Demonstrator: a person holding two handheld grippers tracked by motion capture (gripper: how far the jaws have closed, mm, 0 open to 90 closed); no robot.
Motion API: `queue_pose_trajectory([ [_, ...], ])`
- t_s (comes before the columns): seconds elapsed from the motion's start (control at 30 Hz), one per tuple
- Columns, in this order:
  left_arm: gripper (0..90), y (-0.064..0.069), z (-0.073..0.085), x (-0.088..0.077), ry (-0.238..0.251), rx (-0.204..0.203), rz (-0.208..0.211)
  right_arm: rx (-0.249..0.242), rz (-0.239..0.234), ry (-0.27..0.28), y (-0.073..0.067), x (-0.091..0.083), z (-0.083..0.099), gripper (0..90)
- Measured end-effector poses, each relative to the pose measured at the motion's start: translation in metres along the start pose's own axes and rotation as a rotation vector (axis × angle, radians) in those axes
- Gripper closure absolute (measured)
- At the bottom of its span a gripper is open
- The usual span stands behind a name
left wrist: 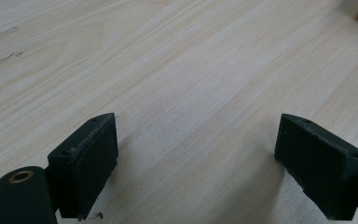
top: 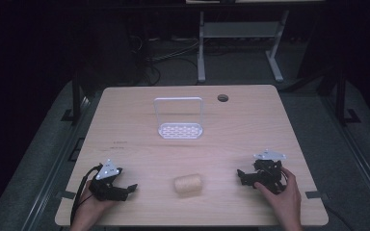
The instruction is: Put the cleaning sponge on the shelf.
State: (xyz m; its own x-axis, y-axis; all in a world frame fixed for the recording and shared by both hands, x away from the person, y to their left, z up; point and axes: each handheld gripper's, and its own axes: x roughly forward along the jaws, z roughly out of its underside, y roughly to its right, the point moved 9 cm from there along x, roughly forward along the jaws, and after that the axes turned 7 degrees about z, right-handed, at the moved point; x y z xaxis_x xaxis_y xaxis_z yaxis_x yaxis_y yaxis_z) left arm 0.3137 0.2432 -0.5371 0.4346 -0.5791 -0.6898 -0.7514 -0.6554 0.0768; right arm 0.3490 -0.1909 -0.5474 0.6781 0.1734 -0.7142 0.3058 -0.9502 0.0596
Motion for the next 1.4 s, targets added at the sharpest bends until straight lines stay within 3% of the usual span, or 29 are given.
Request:
queue_pose_trajectory([
  [0.5,13.0,0.000,0.000,-0.001,0.000,0.002,0.002,0.001,-0.001,0.002,0.000,0.000,0.000,0.5],
  [0.77,13.3,0.001,0.000,-0.002,-0.001,0.002,0.034,0.001,-0.001,0.002,0.000,0.000,0.000,0.5],
  [1.4,13.7,0.017,-0.011,-0.004,-0.008,0.085,0.116,0.000,0.000,0.000,0.000,0.000,0.000,0.5],
])
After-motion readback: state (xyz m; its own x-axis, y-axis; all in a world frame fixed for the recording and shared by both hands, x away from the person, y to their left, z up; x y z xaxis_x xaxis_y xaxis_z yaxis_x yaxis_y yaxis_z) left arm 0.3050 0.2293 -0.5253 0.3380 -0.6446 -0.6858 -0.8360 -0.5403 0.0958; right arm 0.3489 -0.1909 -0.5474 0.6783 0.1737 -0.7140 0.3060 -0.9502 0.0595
